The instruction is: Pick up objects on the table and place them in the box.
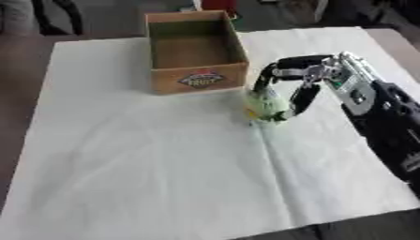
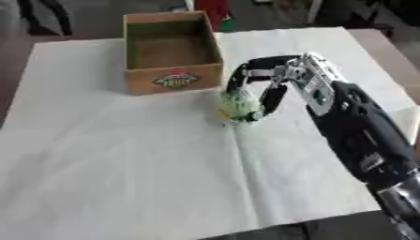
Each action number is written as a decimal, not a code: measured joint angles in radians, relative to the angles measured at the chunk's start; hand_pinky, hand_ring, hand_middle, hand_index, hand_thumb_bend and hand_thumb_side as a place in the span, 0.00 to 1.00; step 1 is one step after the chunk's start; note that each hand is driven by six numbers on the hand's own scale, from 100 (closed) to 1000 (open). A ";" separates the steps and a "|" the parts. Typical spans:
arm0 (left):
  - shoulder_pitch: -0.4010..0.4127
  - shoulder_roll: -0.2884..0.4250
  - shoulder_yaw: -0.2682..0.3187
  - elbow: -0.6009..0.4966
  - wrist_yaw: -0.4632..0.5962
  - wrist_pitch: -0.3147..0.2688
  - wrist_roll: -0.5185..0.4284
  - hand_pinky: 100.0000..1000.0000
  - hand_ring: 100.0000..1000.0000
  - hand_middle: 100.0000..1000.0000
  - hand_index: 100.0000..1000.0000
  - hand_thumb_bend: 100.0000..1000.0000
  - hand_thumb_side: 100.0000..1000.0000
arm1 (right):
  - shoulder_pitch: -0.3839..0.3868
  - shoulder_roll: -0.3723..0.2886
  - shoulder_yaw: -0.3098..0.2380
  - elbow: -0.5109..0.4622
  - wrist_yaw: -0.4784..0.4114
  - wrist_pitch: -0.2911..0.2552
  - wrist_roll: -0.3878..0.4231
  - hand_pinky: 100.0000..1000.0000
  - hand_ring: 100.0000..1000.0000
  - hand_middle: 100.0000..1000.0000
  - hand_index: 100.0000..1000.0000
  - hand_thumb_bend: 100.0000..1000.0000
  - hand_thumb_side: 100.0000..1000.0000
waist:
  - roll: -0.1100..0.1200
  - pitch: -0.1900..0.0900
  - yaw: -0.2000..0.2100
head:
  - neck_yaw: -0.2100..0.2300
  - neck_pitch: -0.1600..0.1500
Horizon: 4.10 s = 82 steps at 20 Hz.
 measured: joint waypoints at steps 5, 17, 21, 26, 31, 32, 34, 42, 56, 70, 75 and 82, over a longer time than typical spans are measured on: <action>0.000 0.000 0.000 0.000 0.000 0.000 0.000 0.73 0.62 0.58 0.57 0.10 0.38 | 0.002 0.007 0.000 0.001 0.049 -0.039 -0.039 0.75 0.73 0.55 0.63 0.30 0.00 | 0.000 0.000 -0.002 | 0.000 0.000; 0.000 0.000 0.000 0.000 0.000 0.000 0.000 0.73 0.62 0.58 0.57 0.10 0.38 | 0.007 0.015 -0.009 0.028 0.190 -0.060 -0.276 0.61 0.51 0.22 0.27 0.00 0.00 | 0.001 0.000 -0.004 | 0.000 0.000; 0.000 0.000 0.000 0.000 0.000 0.000 0.000 0.73 0.62 0.58 0.57 0.10 0.38 | -0.023 0.015 -0.027 0.031 0.184 -0.046 -0.299 0.61 0.50 0.21 0.26 0.00 0.00 | 0.001 -0.002 -0.006 | 0.000 0.000; 0.001 0.000 0.000 0.000 0.000 0.000 0.000 0.73 0.62 0.58 0.57 0.10 0.38 | -0.080 0.015 -0.052 0.015 0.170 -0.022 -0.313 0.61 0.49 0.21 0.26 0.02 0.00 | 0.001 -0.010 -0.006 | 0.000 0.000; 0.001 0.000 0.000 0.000 0.000 0.002 -0.003 0.73 0.62 0.58 0.57 0.10 0.38 | -0.168 0.037 -0.077 0.006 0.204 0.006 -0.344 0.61 0.50 0.21 0.26 0.07 0.00 | 0.003 -0.013 0.010 | -0.001 0.001; 0.001 0.000 0.000 0.000 0.000 0.002 -0.004 0.73 0.62 0.58 0.57 0.10 0.38 | -0.187 0.049 -0.081 0.006 0.223 0.011 -0.357 0.61 0.50 0.21 0.26 0.07 0.00 | 0.004 -0.013 0.015 | -0.001 0.001; 0.001 0.000 -0.001 0.000 0.000 0.003 -0.005 0.73 0.62 0.58 0.57 0.10 0.38 | -0.224 0.079 -0.093 0.009 0.269 0.020 -0.389 0.61 0.50 0.22 0.26 0.09 0.00 | 0.009 -0.013 0.026 | -0.003 0.000; -0.002 -0.001 -0.001 0.000 0.003 0.004 -0.008 0.73 0.62 0.58 0.57 0.10 0.38 | -0.295 0.254 -0.176 0.139 0.493 0.096 -0.550 0.61 0.50 0.24 0.29 0.05 0.00 | 0.027 -0.004 0.053 | -0.011 -0.009; -0.010 -0.011 -0.007 0.000 0.008 0.004 -0.013 0.73 0.62 0.58 0.57 0.10 0.38 | -0.281 0.456 -0.327 0.303 0.797 0.338 -0.814 0.62 0.53 0.34 0.41 0.15 0.00 | 0.036 0.004 0.063 | -0.019 -0.028; -0.012 -0.011 -0.007 0.000 0.009 0.004 -0.013 0.73 0.61 0.58 0.57 0.10 0.38 | -0.264 0.496 -0.427 0.321 0.876 0.591 -0.941 0.68 0.65 0.67 0.74 0.29 0.00 | 0.045 0.008 0.068 | -0.024 -0.041; -0.012 -0.011 -0.007 0.000 0.009 0.004 -0.013 0.73 0.61 0.58 0.57 0.10 0.38 | -0.264 0.500 -0.431 0.321 0.880 0.610 -0.935 0.70 0.70 0.77 0.83 0.35 0.00 | 0.046 0.008 0.068 | -0.025 -0.042; -0.012 -0.011 -0.007 0.000 0.009 0.004 -0.013 0.73 0.61 0.58 0.57 0.10 0.38 | -0.264 0.500 -0.432 0.321 0.883 0.615 -0.930 0.71 0.71 0.79 0.85 0.39 0.09 | 0.044 0.008 0.062 | -0.026 -0.042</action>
